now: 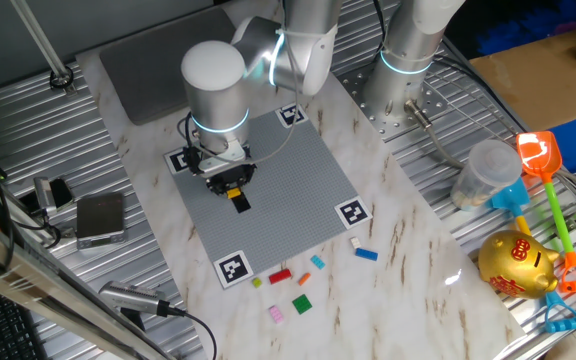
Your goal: Build with small Lego blocks
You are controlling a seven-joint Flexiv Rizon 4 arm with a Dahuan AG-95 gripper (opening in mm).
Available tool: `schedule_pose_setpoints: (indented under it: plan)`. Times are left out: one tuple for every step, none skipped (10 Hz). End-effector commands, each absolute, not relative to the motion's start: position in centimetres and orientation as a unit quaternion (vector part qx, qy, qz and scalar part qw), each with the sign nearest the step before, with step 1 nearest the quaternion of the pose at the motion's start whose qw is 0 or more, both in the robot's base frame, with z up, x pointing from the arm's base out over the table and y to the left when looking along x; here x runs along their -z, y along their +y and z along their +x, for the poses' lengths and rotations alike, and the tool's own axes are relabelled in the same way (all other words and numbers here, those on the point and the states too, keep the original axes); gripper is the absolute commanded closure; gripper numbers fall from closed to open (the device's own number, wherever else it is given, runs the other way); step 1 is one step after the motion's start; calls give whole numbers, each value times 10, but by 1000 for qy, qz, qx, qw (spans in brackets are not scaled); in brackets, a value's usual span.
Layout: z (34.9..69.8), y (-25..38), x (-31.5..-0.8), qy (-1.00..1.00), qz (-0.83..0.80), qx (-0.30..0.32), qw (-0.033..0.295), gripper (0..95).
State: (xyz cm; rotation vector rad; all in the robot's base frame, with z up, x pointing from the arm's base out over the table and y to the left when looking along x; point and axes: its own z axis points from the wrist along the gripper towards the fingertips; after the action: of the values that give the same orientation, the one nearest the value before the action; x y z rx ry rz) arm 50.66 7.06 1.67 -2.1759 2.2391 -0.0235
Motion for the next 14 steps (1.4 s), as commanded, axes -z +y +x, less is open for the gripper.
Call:
schedule_pose_setpoints:
  plan:
    - [507, 70, 7, 719, -695, 8, 10, 950]
    - [507, 70, 7, 722, -692, 8, 9, 950]
    - [507, 70, 7, 728, -685, 7, 8, 950]
    - [507, 70, 7, 734, -679, 7, 8, 950]
    - [508, 70, 7, 740, -673, 7, 7, 950]
    - [508, 70, 8, 740, -672, 7, 7, 950]
    - [508, 69, 10, 740, -672, 5, 7, 950]
    - [508, 69, 11, 739, -674, 3, 7, 950]
    - [509, 69, 12, 736, -677, 0, 6, 950]
    - [510, 71, 13, 727, -686, -4, 7, 950]
    - [510, 71, 13, 726, -687, -4, 6, 950]
    - [511, 74, 15, 718, -696, -3, 3, 950]
    - [511, 75, 15, 711, -703, -2, 1, 950]
    - [511, 74, 15, 710, -704, -3, -1, 950]
